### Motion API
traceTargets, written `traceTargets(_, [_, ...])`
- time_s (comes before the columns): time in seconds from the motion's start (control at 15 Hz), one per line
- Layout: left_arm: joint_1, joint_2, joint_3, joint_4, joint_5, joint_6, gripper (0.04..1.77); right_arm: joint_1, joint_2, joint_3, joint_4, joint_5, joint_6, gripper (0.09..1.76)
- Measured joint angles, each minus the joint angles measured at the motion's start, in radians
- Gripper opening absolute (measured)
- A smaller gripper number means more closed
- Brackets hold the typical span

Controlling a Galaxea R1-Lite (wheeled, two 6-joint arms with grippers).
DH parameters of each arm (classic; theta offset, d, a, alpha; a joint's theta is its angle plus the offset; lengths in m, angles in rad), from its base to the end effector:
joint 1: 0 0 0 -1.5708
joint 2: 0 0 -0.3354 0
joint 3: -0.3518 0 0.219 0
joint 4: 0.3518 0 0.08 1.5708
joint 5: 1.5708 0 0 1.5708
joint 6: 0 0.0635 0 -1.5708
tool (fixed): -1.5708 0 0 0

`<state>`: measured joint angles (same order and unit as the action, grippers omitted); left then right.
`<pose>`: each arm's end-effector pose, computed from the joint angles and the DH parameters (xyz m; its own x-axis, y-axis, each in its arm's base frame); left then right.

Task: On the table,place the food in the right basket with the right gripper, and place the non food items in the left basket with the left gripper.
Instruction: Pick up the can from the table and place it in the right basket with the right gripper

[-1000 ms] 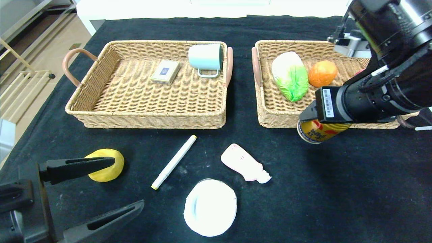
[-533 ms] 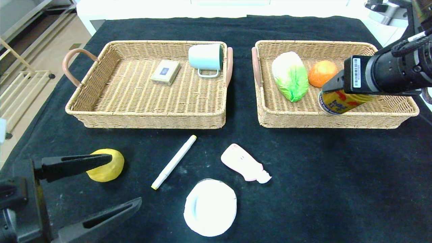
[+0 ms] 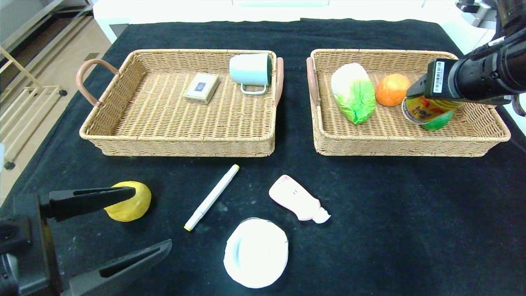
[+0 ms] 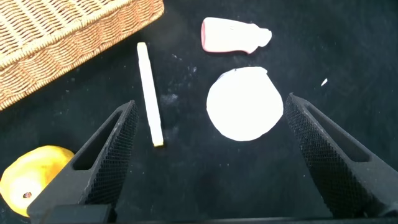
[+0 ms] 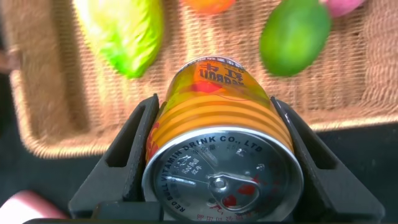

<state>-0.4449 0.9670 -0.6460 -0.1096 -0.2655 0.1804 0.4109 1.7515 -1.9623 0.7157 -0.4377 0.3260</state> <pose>0.1432 -0.0867 0.2532 0.7387 -0.6429 -0.2025 0.6704 0.7321 0.1213 0.3462 0.1215 0.3802 0.8960 -0.0719 -0.4381 0.1215 0.9889 0.0861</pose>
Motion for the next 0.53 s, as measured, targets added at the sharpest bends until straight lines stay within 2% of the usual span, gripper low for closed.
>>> traceTargets(0.53, [0.000, 0.001, 0.002, -0.001, 0.000, 0.000, 1.72, -0.039, 0.059, 0.003, -0.078, 0.000, 0.004, 1.22])
